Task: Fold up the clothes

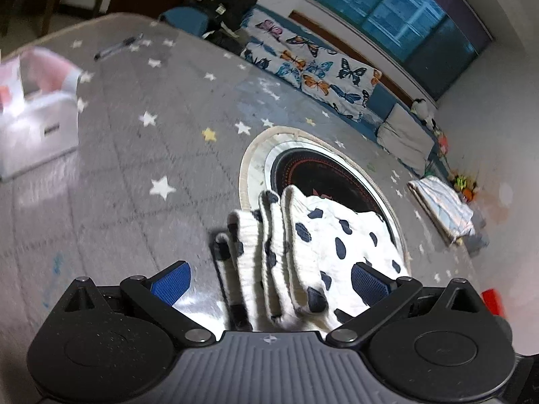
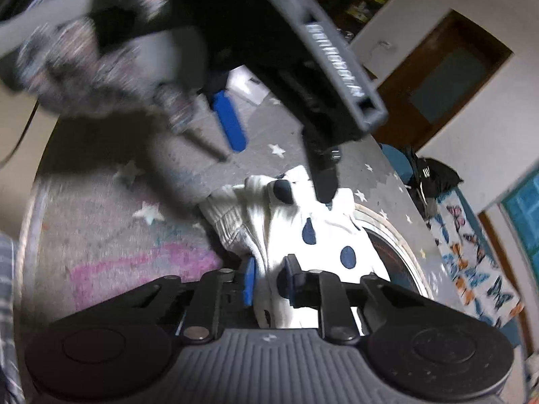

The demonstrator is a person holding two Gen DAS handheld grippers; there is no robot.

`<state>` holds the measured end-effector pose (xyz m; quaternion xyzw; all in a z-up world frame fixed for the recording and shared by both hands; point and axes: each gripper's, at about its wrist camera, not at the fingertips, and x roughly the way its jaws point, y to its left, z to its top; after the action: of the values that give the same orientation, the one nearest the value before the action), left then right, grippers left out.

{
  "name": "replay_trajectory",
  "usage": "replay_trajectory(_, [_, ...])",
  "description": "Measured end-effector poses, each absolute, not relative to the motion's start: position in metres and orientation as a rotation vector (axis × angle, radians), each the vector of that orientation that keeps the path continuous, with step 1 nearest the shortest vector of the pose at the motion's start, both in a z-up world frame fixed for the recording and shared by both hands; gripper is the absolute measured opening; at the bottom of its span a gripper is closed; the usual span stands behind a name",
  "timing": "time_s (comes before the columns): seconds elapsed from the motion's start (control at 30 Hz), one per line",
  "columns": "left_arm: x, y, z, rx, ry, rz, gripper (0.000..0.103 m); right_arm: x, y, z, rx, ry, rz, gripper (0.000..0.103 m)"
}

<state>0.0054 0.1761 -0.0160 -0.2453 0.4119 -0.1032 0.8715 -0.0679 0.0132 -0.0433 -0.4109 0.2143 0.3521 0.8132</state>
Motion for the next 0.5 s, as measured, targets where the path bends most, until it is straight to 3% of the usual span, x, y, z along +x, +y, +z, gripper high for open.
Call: replay_trajectory(0.5, [-0.029, 0.168, -0.040, -0.842, 0.897, -0.224, 0.103, -0.049, -0.019, -0.009, -0.608, 0.517, 0.738, 0.009])
